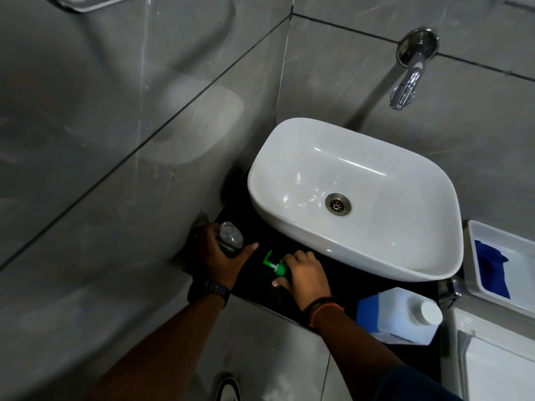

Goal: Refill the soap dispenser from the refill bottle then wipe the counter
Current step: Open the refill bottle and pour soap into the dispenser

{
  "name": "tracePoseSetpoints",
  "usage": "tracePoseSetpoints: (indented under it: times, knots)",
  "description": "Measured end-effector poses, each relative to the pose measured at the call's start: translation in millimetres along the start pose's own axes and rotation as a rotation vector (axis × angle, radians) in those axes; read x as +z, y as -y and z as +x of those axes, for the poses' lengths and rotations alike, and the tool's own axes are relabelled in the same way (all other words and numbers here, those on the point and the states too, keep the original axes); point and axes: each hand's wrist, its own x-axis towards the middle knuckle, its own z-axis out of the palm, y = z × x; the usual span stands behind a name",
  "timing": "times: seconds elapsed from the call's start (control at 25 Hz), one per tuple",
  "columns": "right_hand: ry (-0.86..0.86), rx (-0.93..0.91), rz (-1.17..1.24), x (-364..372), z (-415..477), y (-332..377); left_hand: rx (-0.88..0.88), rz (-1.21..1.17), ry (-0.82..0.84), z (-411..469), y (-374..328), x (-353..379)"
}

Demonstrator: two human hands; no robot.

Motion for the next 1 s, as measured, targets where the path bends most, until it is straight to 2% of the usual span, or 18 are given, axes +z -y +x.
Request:
tracePoseSetpoints:
  times: [0.16, 0.28, 0.44, 0.6, 0.76, 0.88, 1.0]
  knots:
    - [-0.08, -0.033, 0.076, -10, -11, 8, -0.008, 0.119, 0.047, -2, -1, -9]
    - [-0.238, -0.085, 0.225, -31, -22, 15, 0.021, 0.151, 0.073, 0, -4, -21]
    - [-0.487, -0.066, 0.384, -83, -34, 21, 0.024, 0.136, 0.025, -8, -29, -35]
    - [-0.768, 0.015, 0.535, -151, -56, -11, 0.208, 0.189, -0.01, -10, -89, -34]
    - [-0.963, 0.203, 0.724, -185, -94, -70, 0.369, 0.054, 0.072, -39, -162, -14]
    - [-0.873, 0.353, 0.799, -171, -131, -114, 0.393, 0.016, 0.348, -78, -197, 3]
    - [-0.522, 0.408, 0.888, -140, -161, -142, 0.422, 0.059, 0.602, -105, -210, 19]
